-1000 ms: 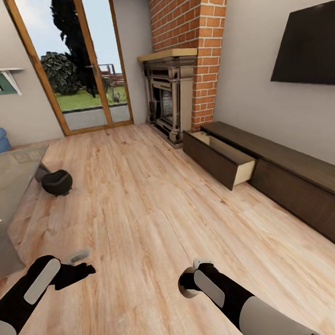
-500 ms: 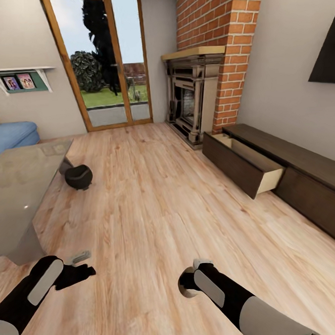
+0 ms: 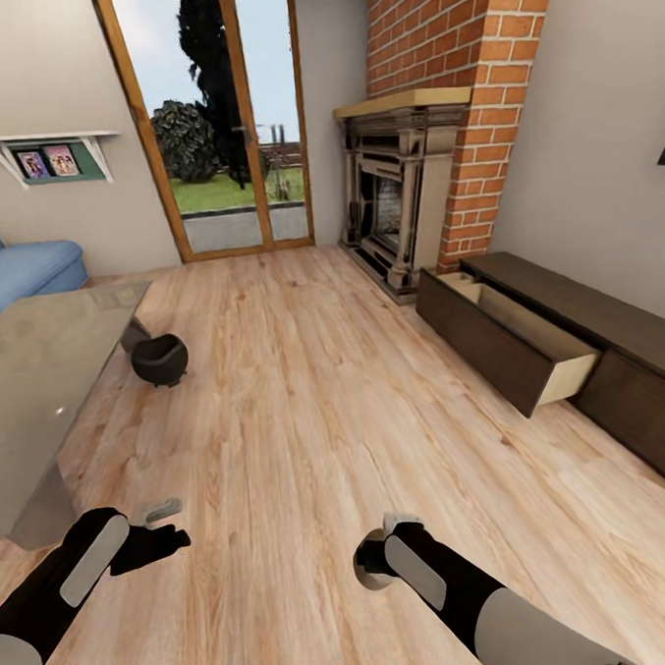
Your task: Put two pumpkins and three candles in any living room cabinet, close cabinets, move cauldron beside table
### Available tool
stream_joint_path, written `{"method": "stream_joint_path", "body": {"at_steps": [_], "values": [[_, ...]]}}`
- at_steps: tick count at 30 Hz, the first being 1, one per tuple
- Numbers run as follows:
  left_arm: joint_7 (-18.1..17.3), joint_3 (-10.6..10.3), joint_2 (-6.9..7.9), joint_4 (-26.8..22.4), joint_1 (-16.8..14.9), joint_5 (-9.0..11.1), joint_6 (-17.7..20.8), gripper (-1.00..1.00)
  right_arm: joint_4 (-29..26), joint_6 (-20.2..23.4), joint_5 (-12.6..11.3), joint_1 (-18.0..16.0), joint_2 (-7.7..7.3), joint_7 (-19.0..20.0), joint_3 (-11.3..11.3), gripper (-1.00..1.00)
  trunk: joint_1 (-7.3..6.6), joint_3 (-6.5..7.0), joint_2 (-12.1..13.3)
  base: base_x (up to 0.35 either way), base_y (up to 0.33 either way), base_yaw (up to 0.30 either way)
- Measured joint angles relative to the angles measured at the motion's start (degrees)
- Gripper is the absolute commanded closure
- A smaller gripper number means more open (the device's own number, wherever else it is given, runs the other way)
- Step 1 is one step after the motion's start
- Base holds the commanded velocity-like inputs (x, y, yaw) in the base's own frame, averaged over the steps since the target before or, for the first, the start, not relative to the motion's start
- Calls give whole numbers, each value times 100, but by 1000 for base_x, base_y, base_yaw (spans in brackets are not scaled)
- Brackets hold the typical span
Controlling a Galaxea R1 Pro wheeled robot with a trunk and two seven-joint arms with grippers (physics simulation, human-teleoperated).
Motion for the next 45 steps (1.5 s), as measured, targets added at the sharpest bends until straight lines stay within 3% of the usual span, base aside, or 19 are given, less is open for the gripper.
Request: {"method": "stream_joint_path", "body": {"at_steps": [17,45], "values": [[0,0,-4,0,-2,-4,0,-100,0,0,0,0,-2,0,-2,100,0,0,0,329,0,275],[0,-3,-5,1,-3,-5,0,-100,-2,1,-1,1,-9,8,-3,100,0,0,0,329,0,9]]}}
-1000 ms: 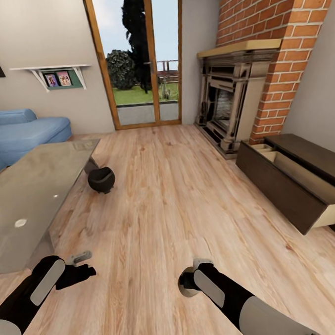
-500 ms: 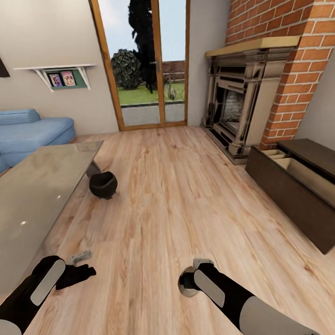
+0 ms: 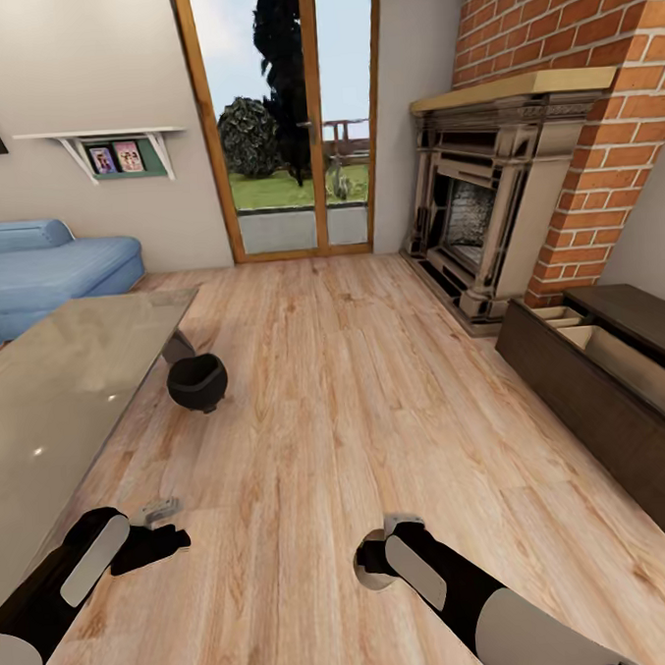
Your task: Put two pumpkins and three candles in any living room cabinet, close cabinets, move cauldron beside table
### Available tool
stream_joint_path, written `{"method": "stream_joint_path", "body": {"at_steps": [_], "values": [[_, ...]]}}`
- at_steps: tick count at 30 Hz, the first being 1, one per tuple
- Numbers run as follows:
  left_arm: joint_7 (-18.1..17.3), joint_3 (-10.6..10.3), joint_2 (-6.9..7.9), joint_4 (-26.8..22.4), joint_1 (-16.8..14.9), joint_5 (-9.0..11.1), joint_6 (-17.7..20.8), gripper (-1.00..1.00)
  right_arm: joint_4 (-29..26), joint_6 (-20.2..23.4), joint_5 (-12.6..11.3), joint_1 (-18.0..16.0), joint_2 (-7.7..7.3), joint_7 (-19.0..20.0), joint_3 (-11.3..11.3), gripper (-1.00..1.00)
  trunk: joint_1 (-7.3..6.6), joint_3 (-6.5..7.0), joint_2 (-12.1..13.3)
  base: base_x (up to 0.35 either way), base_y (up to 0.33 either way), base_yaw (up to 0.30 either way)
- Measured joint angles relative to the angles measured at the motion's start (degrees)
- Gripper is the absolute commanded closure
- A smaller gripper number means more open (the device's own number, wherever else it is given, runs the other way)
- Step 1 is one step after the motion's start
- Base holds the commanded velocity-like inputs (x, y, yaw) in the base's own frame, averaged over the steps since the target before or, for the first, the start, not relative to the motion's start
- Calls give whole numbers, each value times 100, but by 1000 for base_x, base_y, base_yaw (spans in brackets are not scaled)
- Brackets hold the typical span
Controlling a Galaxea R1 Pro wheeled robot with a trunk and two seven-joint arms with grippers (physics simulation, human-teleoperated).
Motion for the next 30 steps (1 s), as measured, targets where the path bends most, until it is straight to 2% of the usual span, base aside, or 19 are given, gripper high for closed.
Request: {"method": "stream_joint_path", "body": {"at_steps": [20,30], "values": [[0,16,3,0,1,0,-18,-100,0,-1,0,0,0,0,-2,100,0,0,0,330,0,0],[0,20,1,-1,1,0,-17,-100,0,-1,-1,0,0,1,-2,100,0,0,0,331,73,0]]}}
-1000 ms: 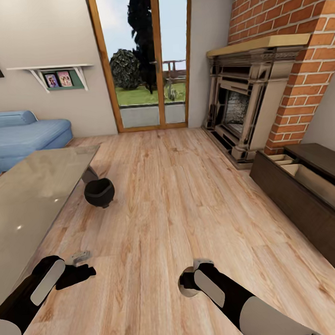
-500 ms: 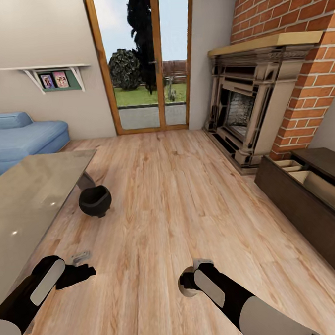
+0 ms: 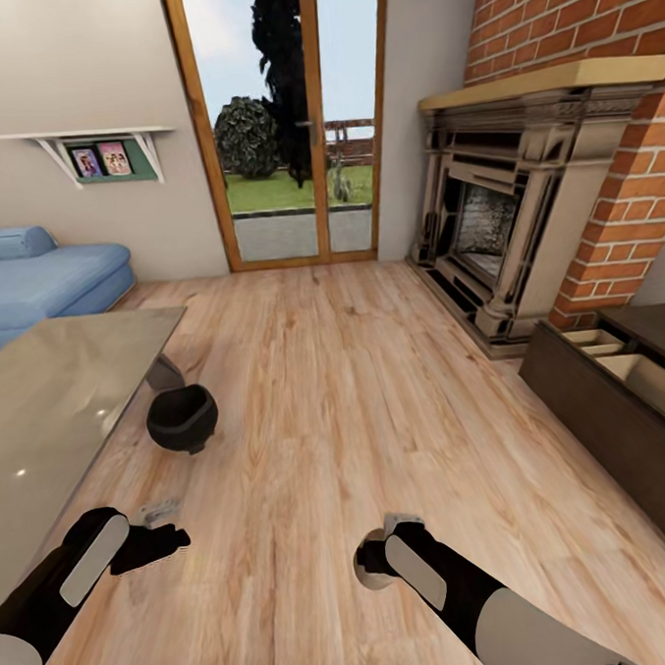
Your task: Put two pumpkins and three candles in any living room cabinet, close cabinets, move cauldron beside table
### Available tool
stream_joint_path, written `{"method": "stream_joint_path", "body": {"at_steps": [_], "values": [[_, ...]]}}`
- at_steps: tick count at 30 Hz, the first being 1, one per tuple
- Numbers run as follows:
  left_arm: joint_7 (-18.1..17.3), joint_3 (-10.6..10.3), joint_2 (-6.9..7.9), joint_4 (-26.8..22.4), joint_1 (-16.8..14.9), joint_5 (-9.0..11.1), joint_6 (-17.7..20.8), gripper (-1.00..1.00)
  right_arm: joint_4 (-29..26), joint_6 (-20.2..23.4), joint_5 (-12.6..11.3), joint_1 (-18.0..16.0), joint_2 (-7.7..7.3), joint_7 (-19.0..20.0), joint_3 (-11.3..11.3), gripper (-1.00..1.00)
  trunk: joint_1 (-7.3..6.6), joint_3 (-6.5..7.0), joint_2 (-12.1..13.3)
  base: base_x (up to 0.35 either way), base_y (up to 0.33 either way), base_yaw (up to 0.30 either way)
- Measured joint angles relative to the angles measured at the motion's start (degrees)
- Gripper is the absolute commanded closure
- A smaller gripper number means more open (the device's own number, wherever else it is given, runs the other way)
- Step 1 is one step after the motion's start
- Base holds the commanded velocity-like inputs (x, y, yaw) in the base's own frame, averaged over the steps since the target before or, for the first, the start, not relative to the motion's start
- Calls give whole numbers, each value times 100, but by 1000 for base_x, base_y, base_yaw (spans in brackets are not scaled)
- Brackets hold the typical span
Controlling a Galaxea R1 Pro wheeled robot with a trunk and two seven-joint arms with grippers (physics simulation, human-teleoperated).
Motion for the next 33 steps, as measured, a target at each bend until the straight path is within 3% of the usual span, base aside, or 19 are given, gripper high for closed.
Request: {"method": "stream_joint_path", "body": {"at_steps": [33], "values": [[-1,4,6,1,-1,0,-1,-100,0,-61,2,0,3,-2,2,100,0,0,0,332,3,0]]}}
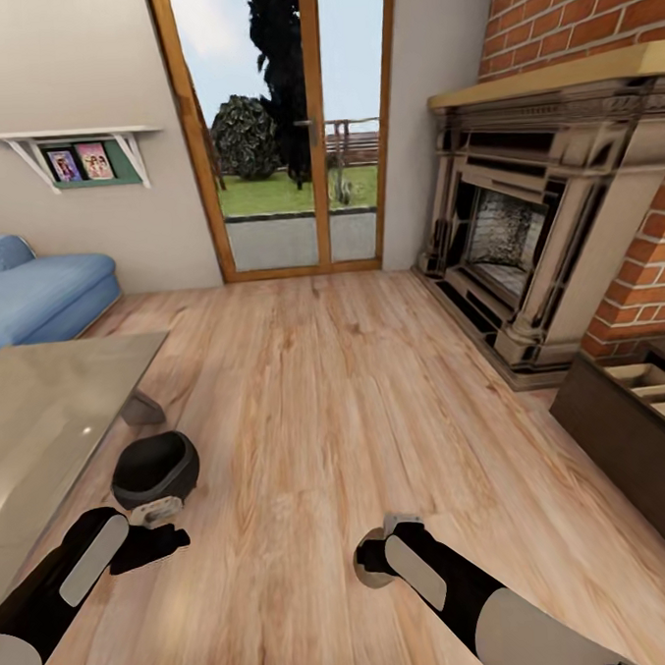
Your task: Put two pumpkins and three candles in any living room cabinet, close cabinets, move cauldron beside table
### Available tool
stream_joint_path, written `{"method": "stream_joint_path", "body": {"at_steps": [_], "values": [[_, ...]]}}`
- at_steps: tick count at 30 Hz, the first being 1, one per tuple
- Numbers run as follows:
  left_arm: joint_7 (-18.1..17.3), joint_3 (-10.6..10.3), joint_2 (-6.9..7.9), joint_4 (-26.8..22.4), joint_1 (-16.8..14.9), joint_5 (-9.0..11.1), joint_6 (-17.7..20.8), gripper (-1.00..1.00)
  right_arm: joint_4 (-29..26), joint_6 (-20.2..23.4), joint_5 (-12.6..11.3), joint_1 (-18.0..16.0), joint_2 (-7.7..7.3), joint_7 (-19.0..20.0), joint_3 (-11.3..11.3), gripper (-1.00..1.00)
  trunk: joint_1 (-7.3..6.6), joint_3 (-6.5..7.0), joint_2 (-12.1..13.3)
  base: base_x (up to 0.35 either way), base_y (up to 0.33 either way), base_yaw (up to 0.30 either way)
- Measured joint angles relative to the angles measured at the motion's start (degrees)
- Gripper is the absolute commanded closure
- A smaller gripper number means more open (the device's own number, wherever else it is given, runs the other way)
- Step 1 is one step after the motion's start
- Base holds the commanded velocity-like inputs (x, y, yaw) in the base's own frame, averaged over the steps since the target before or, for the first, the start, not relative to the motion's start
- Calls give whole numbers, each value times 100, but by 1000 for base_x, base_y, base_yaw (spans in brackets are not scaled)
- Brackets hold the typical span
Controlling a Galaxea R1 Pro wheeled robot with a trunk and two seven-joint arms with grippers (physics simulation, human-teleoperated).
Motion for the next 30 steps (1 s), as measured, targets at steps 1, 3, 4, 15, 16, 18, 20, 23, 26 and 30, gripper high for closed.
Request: {"method": "stream_joint_path", "body": {"at_steps": [1,3,4,15,16,18,20,23,26,30], "values": [[0,1,-1,0,0,0,0,-100,0,0,-1,0,-1,0,-1,100,0,0,0,333,14,0],[1,1,-2,0,0,0,1,-100,0,0,-1,0,1,1,1,100,0,0,0,333,54,0],[1,2,-1,-1,0,0,1,-100,0,-1,-1,0,0,1,3,100,0,0,0,333,73,0],[0,0,1,-1,0,0,1,-100,0,-7,-1,0,-3,1,-1,100,0,0,0,333,103,0],[1,-2,-2,-1,0,1,1,-100,0,-8,-2,0,-3,1,-1,100,0,0,0,333,112,0],[1,-3,-4,-1,0,2,1,-100,0,-9,-2,0,-3,1,-1,100,0,0,0,333,114,0],[2,-4,-5,-1,0,1,1,-100,0,-8,-2,0,-3,1,-1,100,0,0,0,333,117,0],[1,-11,-5,-1,0,0,2,-100,0,-9,-2,0,-4,1,-1,100,0,0,0,333,118,0],[0,-17,-7,-1,0,0,2,-100,0,-10,-2,0,-4,1,-1,100,0,0,0,333,119,0],[-1,-22,-7,0,1,0,1,-100,-1,-10,-4,0,-4,1,-2,100,0,0,0,333,119,-53]]}}
